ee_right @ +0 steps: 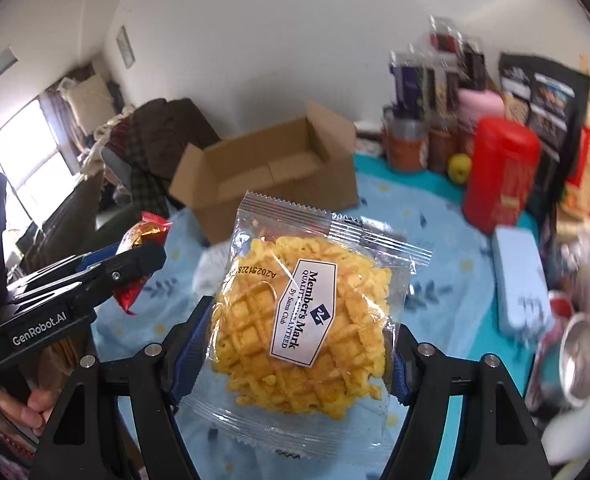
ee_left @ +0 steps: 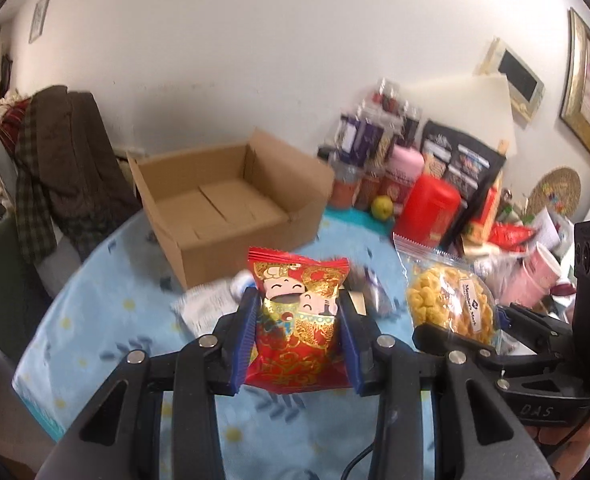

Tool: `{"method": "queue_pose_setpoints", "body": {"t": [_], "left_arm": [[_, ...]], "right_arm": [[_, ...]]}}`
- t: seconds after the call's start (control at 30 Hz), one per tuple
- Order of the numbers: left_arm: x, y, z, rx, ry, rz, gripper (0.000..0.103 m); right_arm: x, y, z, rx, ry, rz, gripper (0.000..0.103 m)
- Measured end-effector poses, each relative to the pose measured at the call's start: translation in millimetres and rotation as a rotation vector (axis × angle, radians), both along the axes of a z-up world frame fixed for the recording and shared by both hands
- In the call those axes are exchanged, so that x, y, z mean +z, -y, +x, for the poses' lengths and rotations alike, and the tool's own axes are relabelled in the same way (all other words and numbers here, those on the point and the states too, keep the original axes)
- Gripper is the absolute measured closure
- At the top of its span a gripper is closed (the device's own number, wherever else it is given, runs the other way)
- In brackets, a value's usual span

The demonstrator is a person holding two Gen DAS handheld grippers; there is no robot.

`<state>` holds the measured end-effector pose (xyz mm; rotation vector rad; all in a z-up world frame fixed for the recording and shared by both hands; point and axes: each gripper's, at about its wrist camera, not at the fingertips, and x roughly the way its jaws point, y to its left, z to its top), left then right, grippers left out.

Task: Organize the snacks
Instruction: 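Carry both held snacks over the cardboard box and lower them inside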

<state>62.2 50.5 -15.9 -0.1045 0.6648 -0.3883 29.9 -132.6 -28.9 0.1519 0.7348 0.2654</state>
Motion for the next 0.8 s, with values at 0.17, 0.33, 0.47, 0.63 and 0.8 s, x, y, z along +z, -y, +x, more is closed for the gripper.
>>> {"method": "queue_pose_setpoints", "body": {"t": [0.17,0.33,0.47,0.63,0.8], "left_arm": [[10.2,-7.5,27.0,0.043,0.045,0.007,0.065],[16.2,-17.2,61.1,0.075,0.056,0.003,0.065],[21.8,-25.1,86.6,0.097,0.057,-0.003,0.065],[30.6,-30.2,122.6,0.113,0.068,0.016,0.065],[41.1,-32.7,153.0,0.099,0.067,0.009,0.065]], "right_arm": [[18.2,-9.1,24.6,0.048,0.038,0.008,0.03],[27.8,-15.2,56.0,0.088,0.059,0.021,0.03],[34.1,-22.0,85.6,0.116,0.072,0.005,0.03],[40.8,-29.1,123.4,0.142,0.085,-0.01,0.03],[47.3,-35.4,160.3,0.16,0.105,-0.029,0.03]]}}
